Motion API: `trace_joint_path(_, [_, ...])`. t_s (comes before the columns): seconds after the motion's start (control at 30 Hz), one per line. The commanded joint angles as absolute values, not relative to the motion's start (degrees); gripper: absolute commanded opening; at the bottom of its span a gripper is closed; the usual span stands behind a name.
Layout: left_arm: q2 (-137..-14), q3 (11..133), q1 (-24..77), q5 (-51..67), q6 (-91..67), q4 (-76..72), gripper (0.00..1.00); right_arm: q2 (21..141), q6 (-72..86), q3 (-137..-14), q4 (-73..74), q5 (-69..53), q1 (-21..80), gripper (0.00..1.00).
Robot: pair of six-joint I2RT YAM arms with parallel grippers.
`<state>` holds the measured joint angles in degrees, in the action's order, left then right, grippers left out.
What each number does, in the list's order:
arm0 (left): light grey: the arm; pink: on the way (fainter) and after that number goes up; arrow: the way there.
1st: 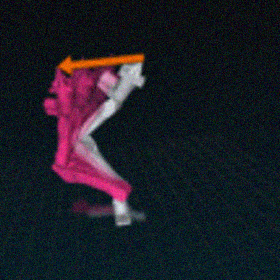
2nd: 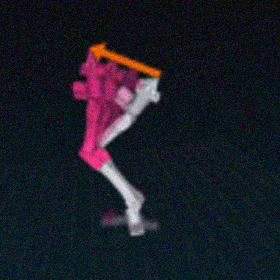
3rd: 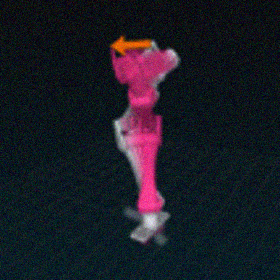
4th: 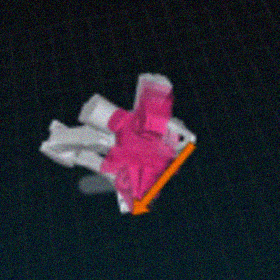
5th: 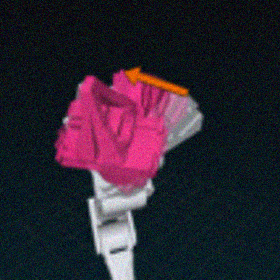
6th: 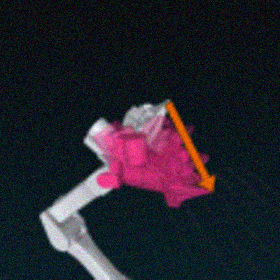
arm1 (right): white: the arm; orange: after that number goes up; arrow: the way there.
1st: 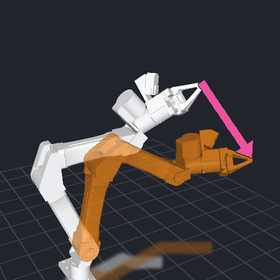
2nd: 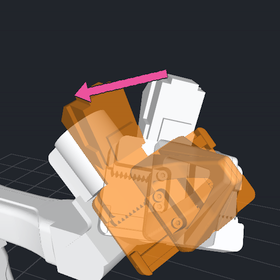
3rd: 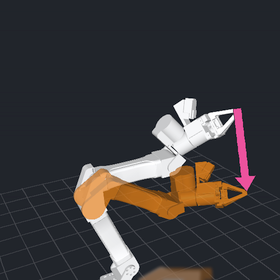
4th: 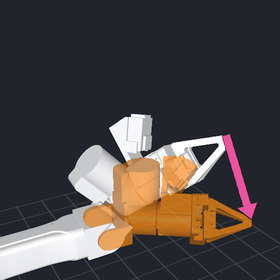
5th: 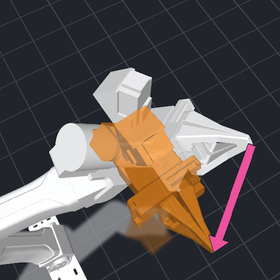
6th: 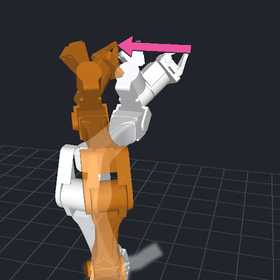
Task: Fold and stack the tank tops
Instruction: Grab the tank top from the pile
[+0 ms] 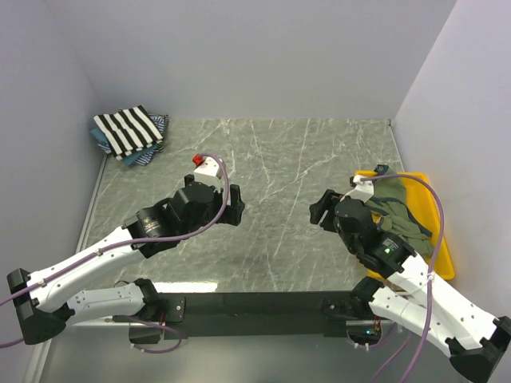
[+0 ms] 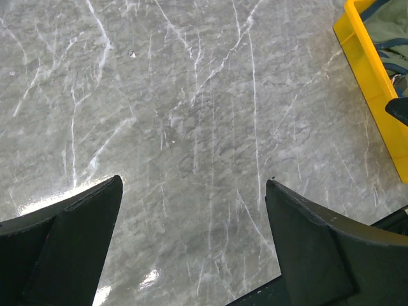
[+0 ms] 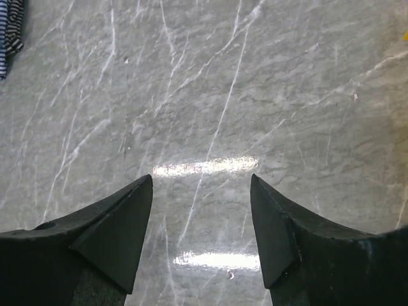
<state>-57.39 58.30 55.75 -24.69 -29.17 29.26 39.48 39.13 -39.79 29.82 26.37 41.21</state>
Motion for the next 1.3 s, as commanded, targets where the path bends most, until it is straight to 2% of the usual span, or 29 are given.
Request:
trace_joint_path(0.0, [-56.25, 58.45, 55.81, -23.47, -28.74, 28.21, 0.99, 37.53, 40.17, -40.51, 30.58, 29.44, 40.96, 0.7])
trace_joint_path(0.27, [-55.28, 56.87, 55.9, -17.93, -31.2, 26.1, 0.99, 45.68, 38.23, -48.15, 35.23, 29.17, 39.65, 0.81])
trace_joint_path(0.37, [-54.67, 55.81, 55.9, -16.18, -31.82, 25.14, 0.99, 51.21, 36.05, -53.08, 39.28, 28.58, 29.83, 0.83])
trace_joint_path(0.4, [-54.67, 55.64, 55.9, -15.56, -31.99, 24.7, 0.99, 52.28, 35.25, -54.3, 39.37, 26.82, 21.18, 0.83])
trace_joint_path(0.43, [-54.75, 55.63, 55.81, -13.99, -32.34, 24.61, 0.99, 53.16, 34.72, -54.58, 39.29, 23.94, 17.27, 0.83])
trace_joint_path(0.63, [-56.07, 54.94, 55.9, -8.53, -34.01, 24.44, 0.99, 57.65, 34.36, -49.4, 33.59, 17.24, -11.28, 0.82])
trace_joint_path(0.77, [-56.78, 54.93, 55.9, -5.89, -33.58, 24.96, 0.99, 63.09, 36.55, -45.53, 28.58, 16.08, -20.62, 0.82])
trace_joint_path(0.87, [-56.69, 55.28, 55.81, -4.66, -32.87, 25.75, 0.99, 67.65, 39.18, -44.12, 24.97, 17.04, -24.07, 0.81])
trace_joint_path(1.1, [-55.9, 57.22, 55.81, -4.39, -30.94, 29.26, 0.99, 76.46, 42.63, -44.3, 20.4, 20.13, -25.14, 0.79])
trace_joint_path(1.2, [-55.72, 57.13, 55.81, -5.62, -30.67, 29.53, 1.0, 78.13, 42.1, -44.21, 18.64, 19.25, -25.14, 0.7])
trace_joint_path(1.27, [-56.07, 57.22, 55.46, -5.8, -30.85, 29.53, 0.99, 79.62, 41.66, -45.34, 19.16, 20.21, -25.22, 0.6])
